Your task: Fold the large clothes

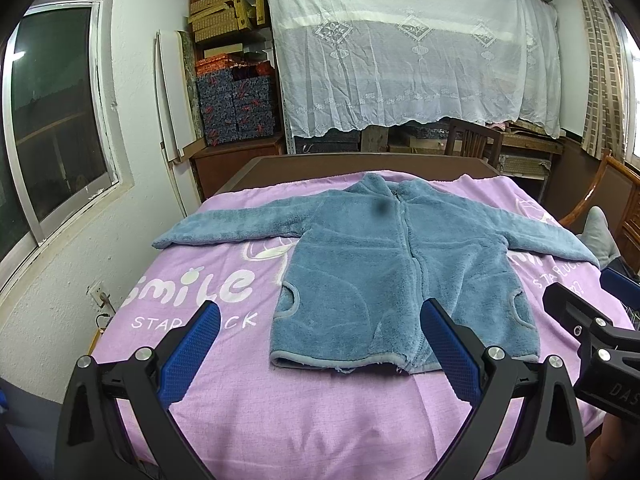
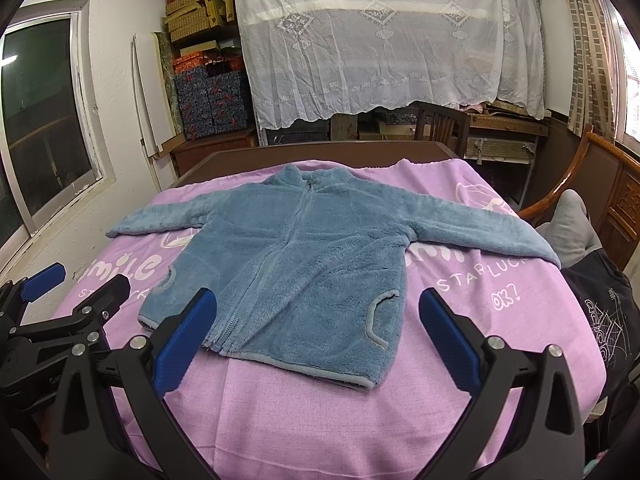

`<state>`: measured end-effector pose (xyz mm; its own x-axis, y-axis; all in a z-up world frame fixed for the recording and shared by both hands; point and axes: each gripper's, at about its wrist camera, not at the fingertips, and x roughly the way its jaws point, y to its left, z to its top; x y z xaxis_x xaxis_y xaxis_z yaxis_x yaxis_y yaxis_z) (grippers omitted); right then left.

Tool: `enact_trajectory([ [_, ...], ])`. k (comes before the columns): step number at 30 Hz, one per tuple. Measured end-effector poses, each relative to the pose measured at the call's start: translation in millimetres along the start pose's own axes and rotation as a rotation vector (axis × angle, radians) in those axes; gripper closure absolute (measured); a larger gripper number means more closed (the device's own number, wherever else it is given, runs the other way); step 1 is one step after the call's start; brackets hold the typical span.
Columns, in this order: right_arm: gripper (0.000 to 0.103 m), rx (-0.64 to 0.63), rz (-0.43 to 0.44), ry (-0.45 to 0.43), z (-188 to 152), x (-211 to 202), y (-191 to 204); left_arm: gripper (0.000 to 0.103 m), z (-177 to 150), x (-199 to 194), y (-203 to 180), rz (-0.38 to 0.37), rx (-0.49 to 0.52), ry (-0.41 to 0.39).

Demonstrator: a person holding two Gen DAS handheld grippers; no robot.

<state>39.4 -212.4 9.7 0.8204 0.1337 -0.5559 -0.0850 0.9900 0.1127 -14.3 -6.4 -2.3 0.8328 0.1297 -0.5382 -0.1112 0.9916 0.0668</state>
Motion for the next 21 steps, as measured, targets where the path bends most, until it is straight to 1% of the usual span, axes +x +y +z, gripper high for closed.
enact_trajectory([
  [10,0.004,0.002,0.000,0.008,-4.6,5.7,1.6,0.003,-3.8,0.4,5.6,0.002,0.000,0.005],
  [15,0.004,0.011,0.007,0.025,-5.9,12.8,-5.5,0.003,-9.9,6.7,14.8,0.011,0.002,0.015],
  [17,0.004,0.021,0.014,0.039,-8.8,16.7,-11.2,0.003,-9.6,17.8,23.2,0.021,-0.008,0.034],
  [19,0.004,0.042,0.016,0.056,-10.6,22.7,-23.1,0.003,-11.0,31.9,42.2,0.032,-0.048,0.070],
  [21,0.004,0.070,0.016,0.080,-15.0,31.3,-36.2,0.003,-8.5,44.6,54.1,0.027,-0.082,0.109],
])
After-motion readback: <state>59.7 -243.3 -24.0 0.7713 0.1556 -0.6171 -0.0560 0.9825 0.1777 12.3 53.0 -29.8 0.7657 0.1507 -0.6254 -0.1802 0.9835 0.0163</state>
